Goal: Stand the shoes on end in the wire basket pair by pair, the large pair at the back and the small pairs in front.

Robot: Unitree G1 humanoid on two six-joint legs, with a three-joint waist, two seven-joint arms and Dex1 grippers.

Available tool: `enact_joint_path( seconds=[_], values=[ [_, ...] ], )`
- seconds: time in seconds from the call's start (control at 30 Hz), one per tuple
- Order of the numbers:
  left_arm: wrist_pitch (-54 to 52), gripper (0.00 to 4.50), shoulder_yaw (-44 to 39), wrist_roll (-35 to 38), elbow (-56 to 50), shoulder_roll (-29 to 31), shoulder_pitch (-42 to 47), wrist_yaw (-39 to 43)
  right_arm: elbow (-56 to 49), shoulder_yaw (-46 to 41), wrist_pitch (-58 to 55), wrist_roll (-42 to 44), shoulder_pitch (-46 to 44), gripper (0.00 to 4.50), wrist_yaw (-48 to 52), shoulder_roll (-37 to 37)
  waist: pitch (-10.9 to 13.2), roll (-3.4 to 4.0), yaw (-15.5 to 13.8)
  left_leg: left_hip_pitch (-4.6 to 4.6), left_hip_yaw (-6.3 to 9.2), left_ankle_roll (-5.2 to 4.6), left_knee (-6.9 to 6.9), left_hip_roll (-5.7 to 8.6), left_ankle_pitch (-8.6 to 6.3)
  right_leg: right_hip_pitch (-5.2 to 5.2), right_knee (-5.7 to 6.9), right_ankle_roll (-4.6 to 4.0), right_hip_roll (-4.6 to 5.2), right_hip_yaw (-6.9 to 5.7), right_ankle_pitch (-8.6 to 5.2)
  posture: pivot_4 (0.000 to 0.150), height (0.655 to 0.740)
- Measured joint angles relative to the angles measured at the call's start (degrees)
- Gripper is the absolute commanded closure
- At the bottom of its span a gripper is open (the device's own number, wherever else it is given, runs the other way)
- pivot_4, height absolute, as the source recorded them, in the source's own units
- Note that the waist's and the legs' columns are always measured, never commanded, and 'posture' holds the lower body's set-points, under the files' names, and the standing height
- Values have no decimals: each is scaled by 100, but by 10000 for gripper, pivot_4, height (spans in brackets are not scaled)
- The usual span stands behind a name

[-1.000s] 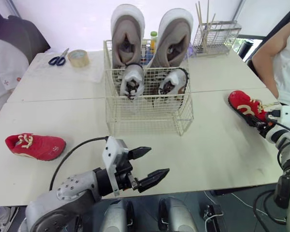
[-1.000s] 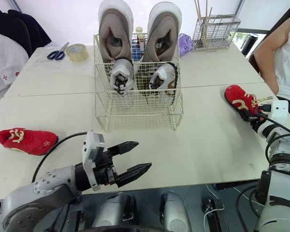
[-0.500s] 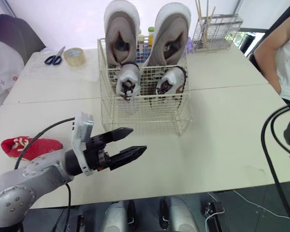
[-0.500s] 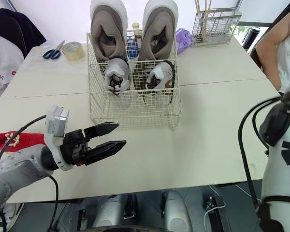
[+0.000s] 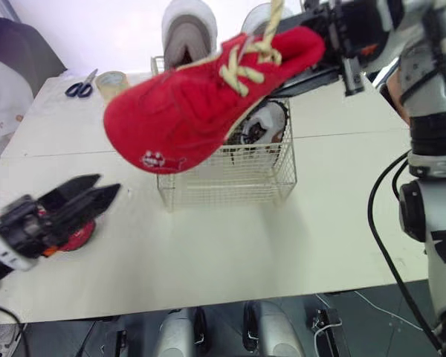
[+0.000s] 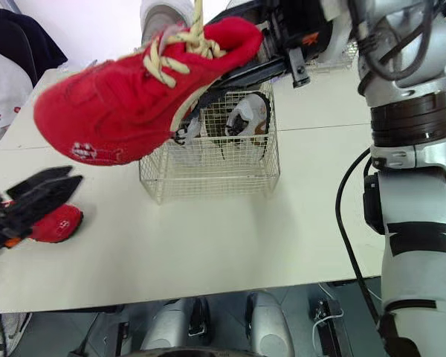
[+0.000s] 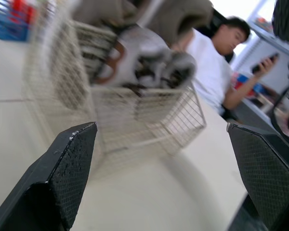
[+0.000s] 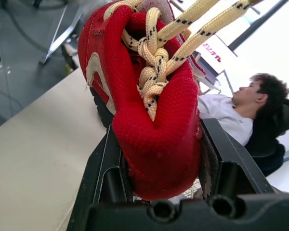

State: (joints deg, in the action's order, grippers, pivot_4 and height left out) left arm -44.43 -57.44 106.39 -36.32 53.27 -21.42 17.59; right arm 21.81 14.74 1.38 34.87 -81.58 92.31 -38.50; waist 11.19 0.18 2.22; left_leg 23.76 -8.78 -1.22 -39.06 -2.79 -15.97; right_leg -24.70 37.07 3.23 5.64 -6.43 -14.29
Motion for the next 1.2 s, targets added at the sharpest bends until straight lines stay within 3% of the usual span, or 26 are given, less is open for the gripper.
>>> enact_joint_path(
  seconds=[0.13,0.57,1.2],
  values=[
    [276,0,305,502,-218,398,712,-59,354,509,630,31,-81,30703,2,279,1,0,-6,3,-1,6,1,4,0,-4,4,3,2,4,7,1500,7400],
    [125,0,1573,514,216,493,1502,93,858,1090,1614,-56,-342,30703,3,-13,3,-3,29,28,-11,-3,1,-4,7,-34,11,14,-6,4,13,1500,7400],
    [311,0,1594,521,-150,-49,1404,72,1421,911,1779,-404,-525,30703,3,126,3,-4,26,29,-9,-3,-4,-3,7,-33,12,14,-4,6,14,1500,7400]
  ],
)
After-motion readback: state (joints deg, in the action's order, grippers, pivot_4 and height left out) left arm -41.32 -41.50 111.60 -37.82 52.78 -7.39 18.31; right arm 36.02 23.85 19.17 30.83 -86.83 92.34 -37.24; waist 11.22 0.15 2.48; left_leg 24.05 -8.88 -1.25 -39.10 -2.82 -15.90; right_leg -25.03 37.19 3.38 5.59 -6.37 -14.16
